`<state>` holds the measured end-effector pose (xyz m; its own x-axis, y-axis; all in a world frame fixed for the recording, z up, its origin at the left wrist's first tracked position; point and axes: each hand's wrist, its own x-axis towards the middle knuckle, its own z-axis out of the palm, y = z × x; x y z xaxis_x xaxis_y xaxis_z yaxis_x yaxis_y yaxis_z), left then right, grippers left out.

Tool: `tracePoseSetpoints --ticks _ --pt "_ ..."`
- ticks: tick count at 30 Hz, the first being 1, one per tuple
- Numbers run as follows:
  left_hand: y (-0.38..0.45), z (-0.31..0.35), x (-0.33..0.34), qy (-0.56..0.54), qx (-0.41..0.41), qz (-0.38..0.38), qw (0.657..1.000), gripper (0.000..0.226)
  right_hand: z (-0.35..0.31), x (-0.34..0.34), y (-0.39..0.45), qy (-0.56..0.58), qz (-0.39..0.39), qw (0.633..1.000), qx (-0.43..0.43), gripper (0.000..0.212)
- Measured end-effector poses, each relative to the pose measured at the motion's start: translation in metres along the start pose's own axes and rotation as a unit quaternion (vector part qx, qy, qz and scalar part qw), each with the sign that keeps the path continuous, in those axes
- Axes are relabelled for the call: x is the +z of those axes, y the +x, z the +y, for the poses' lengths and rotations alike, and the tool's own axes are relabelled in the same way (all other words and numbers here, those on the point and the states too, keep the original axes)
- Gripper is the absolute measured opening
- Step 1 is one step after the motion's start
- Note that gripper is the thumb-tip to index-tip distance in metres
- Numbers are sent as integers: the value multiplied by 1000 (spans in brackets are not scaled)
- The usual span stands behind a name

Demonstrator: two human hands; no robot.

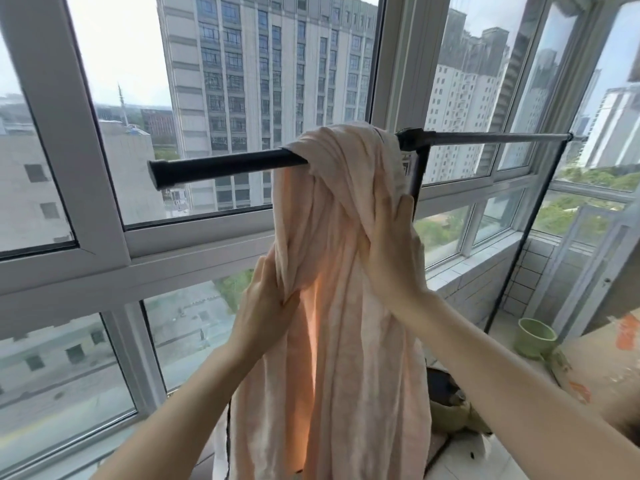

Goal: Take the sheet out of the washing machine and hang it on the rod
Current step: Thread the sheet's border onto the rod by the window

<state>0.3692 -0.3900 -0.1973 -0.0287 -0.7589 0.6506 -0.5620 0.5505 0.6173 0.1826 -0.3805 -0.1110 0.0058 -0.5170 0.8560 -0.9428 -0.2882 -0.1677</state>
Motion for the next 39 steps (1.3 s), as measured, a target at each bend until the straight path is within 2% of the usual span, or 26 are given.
tracePoseSetpoints --ticks 3,7,9,11,14,17,22,25,28,31,33,35,37,39 --pt "1 18 -4 -62 -12 -2 998 76 -1 4 -14 56 -15 998 5 84" --pt "24 52 -15 -209 -5 18 978 83 2 12 -29 222 -7 973 61 88" --pt "44 61 -16 -243 -23 22 969 89 3 17 -33 272 -22 957 99 97" --pt "58 65 -11 -246 -36 15 968 92 0 24 -37 265 -39 954 133 110" --pt "66 59 2 -224 -48 -13 973 85 -8 34 -41 213 -51 962 162 119" --pt "67 46 6 -221 -54 -9 974 73 -4 36 -46 223 -72 954 188 106" --pt "56 37 -1 -131 -28 51 990 56 11 25 -50 206 -49 970 122 88" --pt "46 23 2 -45 5 77 996 43 19 18 -39 172 -43 980 90 89" --pt "33 2 10 26 27 65 997 49 20 9 -16 136 -7 989 62 91" --pt "10 -14 23 59 35 19 997 60 8 6 12 93 60 994 26 89" --pt "-6 -25 33 85 43 -3 996 56 -6 9 19 68 84 994 17 90" --pt "-14 -29 42 88 37 0 995 52 -15 18 6 39 57 997 18 97" --pt "-15 -28 45 80 32 4 996 53 -12 32 -24 44 6 998 54 104" --pt "-16 -28 43 78 35 6 996 53 -6 45 -57 142 -54 979 134 106"
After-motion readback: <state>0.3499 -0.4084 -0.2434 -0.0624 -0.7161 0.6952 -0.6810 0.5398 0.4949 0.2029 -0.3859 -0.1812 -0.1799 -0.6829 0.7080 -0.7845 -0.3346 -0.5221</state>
